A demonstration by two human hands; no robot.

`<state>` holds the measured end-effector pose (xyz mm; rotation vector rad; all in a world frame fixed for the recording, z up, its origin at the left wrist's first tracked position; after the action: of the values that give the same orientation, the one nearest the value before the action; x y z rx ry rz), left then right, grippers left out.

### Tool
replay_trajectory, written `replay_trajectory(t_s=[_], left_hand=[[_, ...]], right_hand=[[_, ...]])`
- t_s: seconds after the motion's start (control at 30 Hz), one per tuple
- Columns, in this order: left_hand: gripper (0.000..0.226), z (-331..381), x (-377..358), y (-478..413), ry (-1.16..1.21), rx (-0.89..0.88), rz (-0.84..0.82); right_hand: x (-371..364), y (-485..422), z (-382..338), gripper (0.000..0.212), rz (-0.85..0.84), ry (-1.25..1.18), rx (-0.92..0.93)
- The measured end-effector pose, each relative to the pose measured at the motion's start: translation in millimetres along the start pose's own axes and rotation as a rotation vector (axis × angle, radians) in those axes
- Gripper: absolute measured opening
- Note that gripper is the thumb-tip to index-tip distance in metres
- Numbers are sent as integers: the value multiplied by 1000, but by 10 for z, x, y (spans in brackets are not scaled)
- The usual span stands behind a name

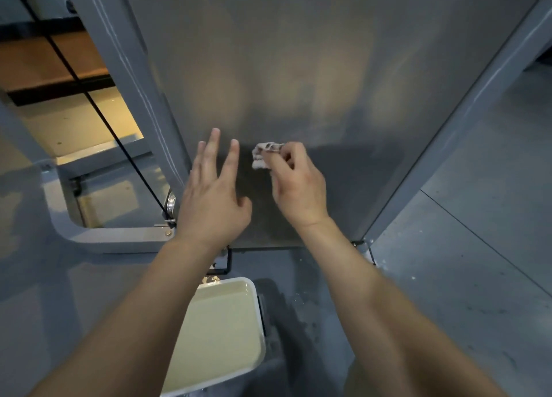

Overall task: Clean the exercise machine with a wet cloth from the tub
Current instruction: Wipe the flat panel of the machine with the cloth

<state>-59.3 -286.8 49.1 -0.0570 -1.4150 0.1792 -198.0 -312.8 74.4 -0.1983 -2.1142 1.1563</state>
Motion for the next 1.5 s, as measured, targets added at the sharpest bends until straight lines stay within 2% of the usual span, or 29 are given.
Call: replay_trajectory(t_s=[0.07, 0.17, 0.23, 0.27, 0.4, 0.43, 0.5, 0.6, 0.63, 0.67, 0.77, 0.8, 0.87, 0.97, 1.0, 1.03, 1.07, 1.13, 1.17, 1.2, 1.23, 1.33, 1.37, 1.4, 1.43, 1.5], left_hand=[[95, 9, -18, 2, -15, -4, -3], [98, 2, -61, 1, -34, -11, -18], [100, 12, -80, 7, -41, -12, -15], [100, 23, -86, 4, -37, -11, -12], [98, 63, -80, -22, -23, -11, -4], [98, 55, -83, -22, -28, -6, -13], [99, 36, -88, -18, -40, -4, -35], [101, -11, -94, -31, -63, -21, -54], [102, -23, -103, -37, -72, -26, -66], [103, -32, -116, -38, -80, -29, -79], [103, -34, -118, -47, -98, -23, -107], [102, -29, -112, -46, -101, -18, -113], [100, -26, -96, -39, -106, -13, -122], [100, -62, -83, -36, -125, -23, -128], [100, -77, -78, -37, -131, -27, -127], [99, -82, -71, -36, -134, -29, -128], [99, -80, -65, -37, -132, -27, -131], [98, -63, -48, -38, -118, -10, -138], [97, -46, -42, -36, -109, -3, -142], [96, -32, -37, -37, -101, 2, -142], [96, -26, -31, -38, -96, 5, -138], [95, -49, -38, -48, -98, 0, -135], [96, -58, -42, -43, -102, -2, -137], [97, -55, -41, -37, -102, -4, -137], [97, -43, -35, -31, -96, -6, -134], [95, -17, -25, -27, -78, 2, -129]], right_hand=[[513, -87, 321, 23, 244, -7, -98], [1361, -30, 1065, 21, 737, -96, -382], [1327, -13, 1099, 21, 828, -204, -447], [1163, -23, 933, 23, 784, -183, -431], [302, -101, 91, 27, 209, -162, -127], [289, -132, 83, 28, 143, -158, -100], [565, -260, 273, 30, 230, -136, -148], [1084, -367, 500, 23, 618, -199, -281], [1059, -371, 496, 22, 663, -247, -293], [938, -350, 438, 24, 636, -262, -281], [314, -151, 104, 30, 219, -214, -157], [259, -100, 74, 31, 131, -196, -134], [470, -233, 139, 34, 183, -179, -119], [999, -534, 322, 32, 523, -186, -176], [1021, -552, 325, 30, 579, -217, -183], [928, -508, 292, 30, 568, -236, -182], [728, -414, 248, 29, 479, -234, -176], [235, -153, 125, 26, 170, -222, -177], [139, -55, 78, 23, 67, -188, -162], [179, -59, 74, 23, 48, -167, -141], [327, -150, 87, 26, 105, -166, -115], [988, -526, 241, 32, 487, -157, -156], [1066, -578, 255, 32, 555, -171, -165], [1018, -560, 235, 31, 554, -190, -165], [848, -485, 201, 30, 481, -199, -155], [313, -238, 109, 25, 172, -207, -144]])
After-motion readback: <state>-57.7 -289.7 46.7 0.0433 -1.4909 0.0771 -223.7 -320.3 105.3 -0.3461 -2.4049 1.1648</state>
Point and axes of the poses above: each hand's wrist, its own y-axis away from the middle knuckle, its own x-axis out of the back of the hand, z = x × y, the point moved 10 cm from there along -y, towards the middle knuckle, and after that the axes turned 13 degrees about -y, right-handed, at the moved point
